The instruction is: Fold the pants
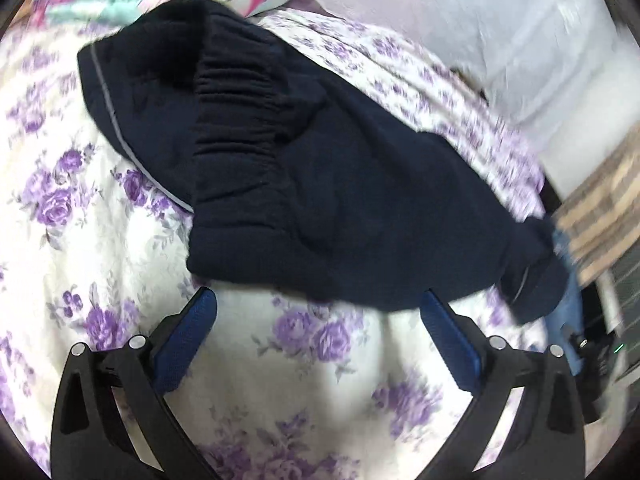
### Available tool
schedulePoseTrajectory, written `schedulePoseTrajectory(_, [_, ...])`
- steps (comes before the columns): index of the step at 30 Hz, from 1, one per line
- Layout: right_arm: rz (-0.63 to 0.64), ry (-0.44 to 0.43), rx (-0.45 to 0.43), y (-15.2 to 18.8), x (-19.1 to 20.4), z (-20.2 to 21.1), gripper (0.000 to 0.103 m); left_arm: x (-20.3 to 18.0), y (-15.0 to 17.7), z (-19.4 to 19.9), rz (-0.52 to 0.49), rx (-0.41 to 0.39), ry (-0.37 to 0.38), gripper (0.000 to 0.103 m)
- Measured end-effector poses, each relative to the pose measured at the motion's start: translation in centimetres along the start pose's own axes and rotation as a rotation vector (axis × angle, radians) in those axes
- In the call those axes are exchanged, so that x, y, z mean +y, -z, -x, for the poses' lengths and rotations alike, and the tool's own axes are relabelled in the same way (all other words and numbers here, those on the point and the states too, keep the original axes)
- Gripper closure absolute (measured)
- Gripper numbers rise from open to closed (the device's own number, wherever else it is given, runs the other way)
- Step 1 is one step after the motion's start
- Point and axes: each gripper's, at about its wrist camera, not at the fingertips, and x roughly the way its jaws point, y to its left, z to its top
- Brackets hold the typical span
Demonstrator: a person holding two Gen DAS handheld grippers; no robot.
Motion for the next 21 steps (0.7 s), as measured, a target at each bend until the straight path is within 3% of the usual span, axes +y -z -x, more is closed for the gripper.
schedulePoseTrajectory(2, [-0.024, -0.012, -0.006, 0.1, -0.1, 0.0, 0.003, 0.9, -0.6, 0.1, 0.059, -0.002, 0.045, 0.004])
schedulePoseTrajectory(6, [0.089, 0.101, 0.022, 0.3, 1.6, -1.4, 0.003, 3.3, -1.8, 0.4, 0.202, -0.01, 0.16, 0.005])
schedulePoseTrajectory(9, [0.127, 0.134, 0.025, 0.2, 2.0, -1.7, 0.003, 4.4, -2.1, 0.6, 0.279, -0.029, 0.227, 0.007])
schedulePoseTrajectory(15, [0.12, 0.14, 0.01, 0.3, 1.2, -1.4, 0.003, 1.5, -1.7, 0.3, 0.238, -0.058, 0.113, 0.016])
schedulePoseTrajectory(16, [0.125, 0.147, 0.009, 0.3, 1.4, -1.4, 0.003, 1.3, -1.6, 0.4, 0.234, -0.059, 0.11, 0.02])
schedulePoseTrajectory(19, [0.13, 0.154, 0.004, 0.0, 1.2, -1.9, 0.003, 1.8, -1.7, -0.2, 0.297, -0.051, 0.111, 0.046])
schedulePoseTrajectory(21, [0.134, 0.16, 0.002, 0.0, 1.4, -1.9, 0.003, 3.2, -1.9, -1.1, 0.36, -0.035, 0.108, 0.077])
